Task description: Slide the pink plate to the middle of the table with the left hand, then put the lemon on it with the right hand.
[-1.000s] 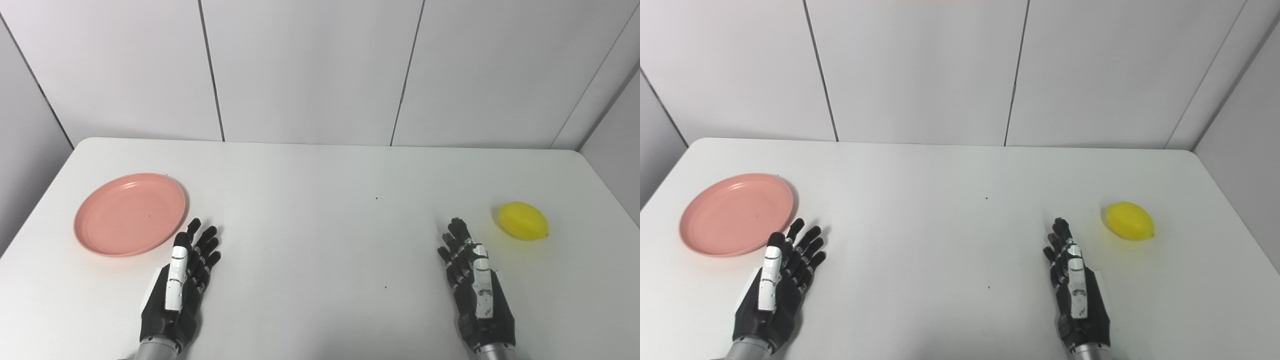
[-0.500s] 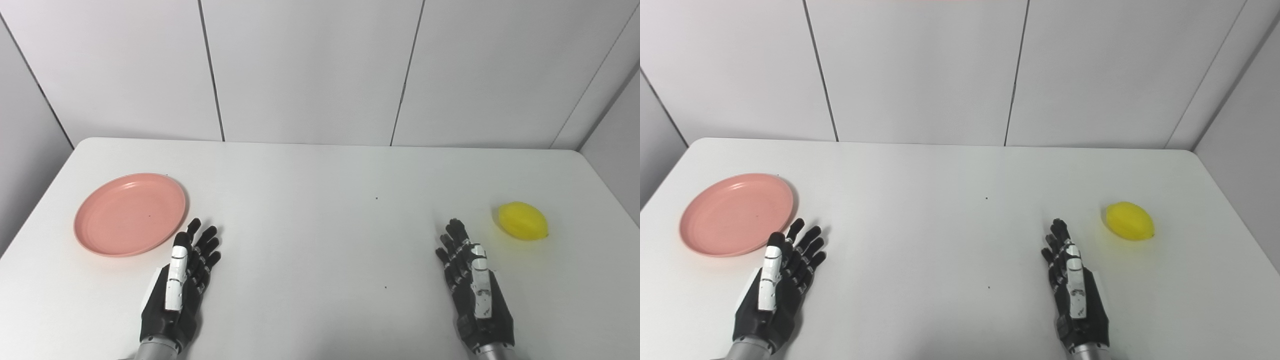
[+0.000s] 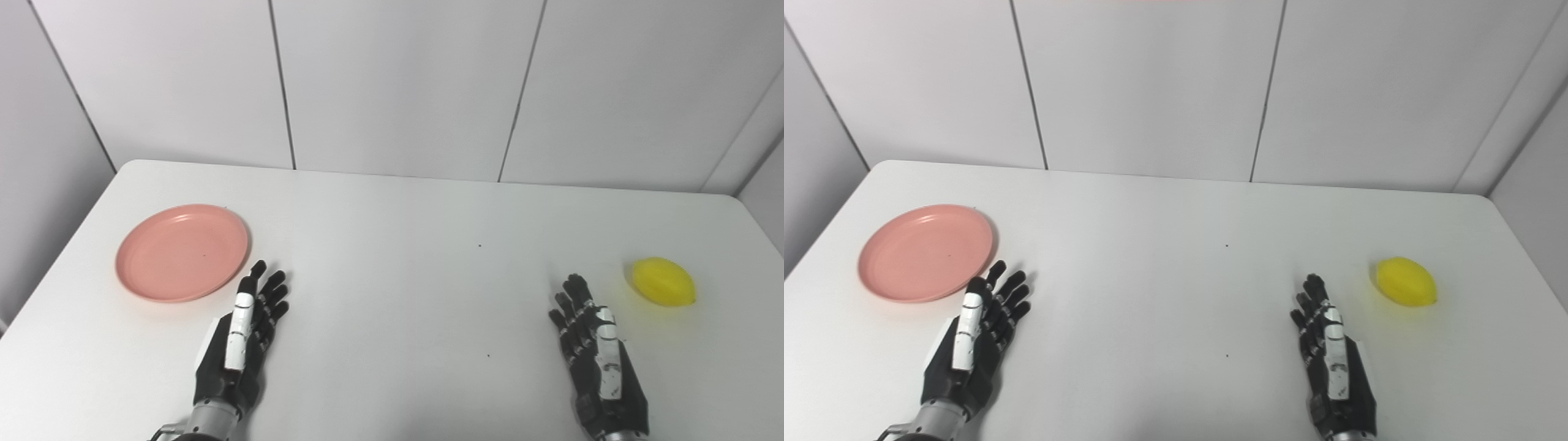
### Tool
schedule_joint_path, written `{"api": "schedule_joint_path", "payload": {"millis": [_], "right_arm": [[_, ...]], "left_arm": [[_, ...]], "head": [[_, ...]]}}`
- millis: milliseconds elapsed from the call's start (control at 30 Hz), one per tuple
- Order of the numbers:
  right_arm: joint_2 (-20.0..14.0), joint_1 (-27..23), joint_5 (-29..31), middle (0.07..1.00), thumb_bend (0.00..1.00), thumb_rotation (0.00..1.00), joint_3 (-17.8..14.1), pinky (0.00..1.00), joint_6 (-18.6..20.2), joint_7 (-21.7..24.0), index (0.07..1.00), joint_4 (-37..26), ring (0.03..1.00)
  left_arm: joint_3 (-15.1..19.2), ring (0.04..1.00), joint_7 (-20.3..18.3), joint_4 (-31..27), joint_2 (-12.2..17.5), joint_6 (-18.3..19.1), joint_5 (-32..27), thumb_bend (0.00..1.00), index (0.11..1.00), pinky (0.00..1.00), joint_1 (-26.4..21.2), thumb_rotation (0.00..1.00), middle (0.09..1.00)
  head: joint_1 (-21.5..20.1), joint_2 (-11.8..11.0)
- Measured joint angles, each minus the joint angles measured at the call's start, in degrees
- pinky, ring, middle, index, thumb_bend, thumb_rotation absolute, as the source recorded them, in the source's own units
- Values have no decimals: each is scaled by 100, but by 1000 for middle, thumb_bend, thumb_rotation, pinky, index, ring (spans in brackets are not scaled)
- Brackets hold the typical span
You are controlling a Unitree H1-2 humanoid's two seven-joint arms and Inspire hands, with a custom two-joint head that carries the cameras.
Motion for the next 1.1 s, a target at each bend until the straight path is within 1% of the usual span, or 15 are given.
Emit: {"api": "schedule_joint_path", "payload": {"millis": [33,67,100,167,200,233,267,333,433,533,767,833,900,1033,1100], "right_arm": [[-26,-16,37,1000,742,973,-25,1000,0,20,976,26,1000],[-58,-19,70,1000,742,975,-52,1000,-1,54,979,52,1000],[-98,-20,99,1000,740,978,-70,1000,-3,99,984,72,1000],[-158,-31,185,1000,730,989,-100,1000,-10,171,991,101,1000],[-183,-32,208,1000,726,993,-120,1000,-20,205,993,121,1000],[-208,-33,243,1000,718,997,-137,1000,-25,217,997,134,1000],[-230,-35,269,1000,713,999,-156,1000,-27,226,999,147,1000],[-282,-45,303,1000,704,1000,-190,1000,-31,249,1000,181,1000],[-368,-54,394,1000,688,1000,-210,1000,-32,366,1000,221,1000],[-393,-70,454,1000,677,1000,-249,1000,-33,420,1000,250,1000],[-389,-78,483,1000,686,1000,-303,1000,-37,441,1000,272,1000],[-388,-79,486,1000,682,1000,-306,1000,-49,442,1000,278,1000],[-387,-82,486,1000,674,1000,-311,1000,-59,442,1000,283,1000],[-387,-81,494,1000,657,1000,-318,1000,-60,442,1000,284,1000],[-385,-81,507,1000,651,1000,-325,1000,-60,442,1000,285,1000]], "left_arm": [[-35,940,8,28,-12,-45,40,596,962,980,-2,918,930],[-63,936,25,56,-27,-88,57,596,956,974,-4,907,927],[-91,931,54,104,-50,-166,68,587,947,966,-6,896,922],[-119,928,124,168,-109,-270,112,576,943,962,-9,897,920],[-136,928,135,205,-148,-318,129,572,941,961,-10,897,920],[-148,924,162,254,-190,-398,143,570,936,957,-10,887,916],[-160,921,185,309,-250,-459,160,569,933,954,-10,880,913],[-201,914,210,354,-372,-550,175,579,928,946,-10,874,905],[-301,915,215,432,-573,-663,236,586,932,954,-9,884,905],[-378,919,214,515,-683,-758,322,592,935,962,-9,890,908],[-358,922,211,600,-731,-921,318,590,931,958,-9,862,912],[-358,924,207,646,-739,-998,318,593,934,959,-9,858,915],[-359,924,194,690,-746,-1077,318,593,933,957,-9,854,915],[-358,921,167,747,-758,-1174,319,579,931,957,-10,851,913],[-358,919,161,780,-766,-1236,320,574,930,957,-11,854,911]], "head": [[165,-70],[167,-70],[402,-183],[404,-185],[631,-280],[633,-281],[816,-351],[913,-404],[967,-483],[967,-510],[1011,-589],[1107,-668],[1107,-668],[1239,-808],[1257,-826]]}}
